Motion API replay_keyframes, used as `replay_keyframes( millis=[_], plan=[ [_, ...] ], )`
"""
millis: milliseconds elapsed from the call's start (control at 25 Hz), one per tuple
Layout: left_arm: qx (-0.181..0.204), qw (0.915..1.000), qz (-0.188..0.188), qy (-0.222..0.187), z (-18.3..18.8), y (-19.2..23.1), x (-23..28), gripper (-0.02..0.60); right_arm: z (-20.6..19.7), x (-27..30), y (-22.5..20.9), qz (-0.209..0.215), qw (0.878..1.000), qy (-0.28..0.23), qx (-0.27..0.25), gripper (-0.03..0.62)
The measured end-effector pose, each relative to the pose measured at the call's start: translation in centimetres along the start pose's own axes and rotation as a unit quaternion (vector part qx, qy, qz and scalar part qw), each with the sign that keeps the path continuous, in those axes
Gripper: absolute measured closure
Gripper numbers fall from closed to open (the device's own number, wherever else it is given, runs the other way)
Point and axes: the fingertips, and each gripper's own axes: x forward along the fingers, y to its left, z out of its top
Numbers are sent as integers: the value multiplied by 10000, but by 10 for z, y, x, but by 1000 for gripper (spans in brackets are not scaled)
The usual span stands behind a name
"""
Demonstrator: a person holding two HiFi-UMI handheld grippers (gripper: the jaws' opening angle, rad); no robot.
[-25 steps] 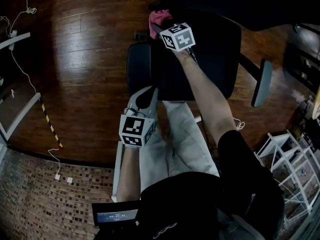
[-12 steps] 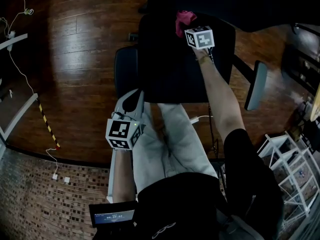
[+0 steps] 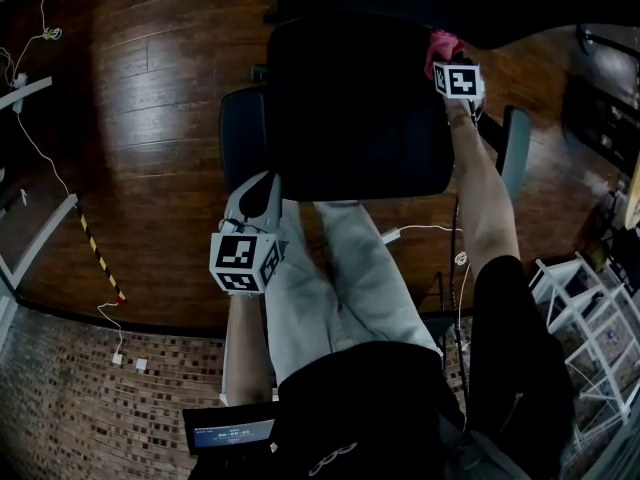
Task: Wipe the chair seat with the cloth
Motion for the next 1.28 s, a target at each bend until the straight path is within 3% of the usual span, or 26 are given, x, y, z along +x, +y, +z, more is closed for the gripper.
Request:
replay_keyframes(
  millis=[240, 320, 480, 680, 880, 1120, 1280],
  plan=[
    [-18, 9999, -156, -37, 0, -2, 0, 588, -19, -29, -56, -1445, 9883, 491, -33, 533],
    [-48, 9998, -199, -48, 0, -3, 0, 588, -28, -31, -52, -1555, 9861, 575, 83, 534],
    [-67, 9997, -239, -77, 2, -2, 0, 588, -31, -9, 10, -918, 9940, 561, 204, 533],
    [-102, 9995, -276, -78, 3, -4, 1, 588, 3, 6, 96, -186, 9996, 135, 157, 533],
    [-105, 9995, -292, -89, 3, -4, 1, 588, 37, 7, 192, 682, 9975, -199, 58, 534],
    [-252, 9990, -366, -63, 4, -1, 2, 588, 79, -15, 304, 1635, 9832, -742, -333, 533],
    [-232, 9991, -360, -63, 4, -2, 1, 588, 95, -39, 365, 2670, 9549, -1110, -679, 533]
  ],
)
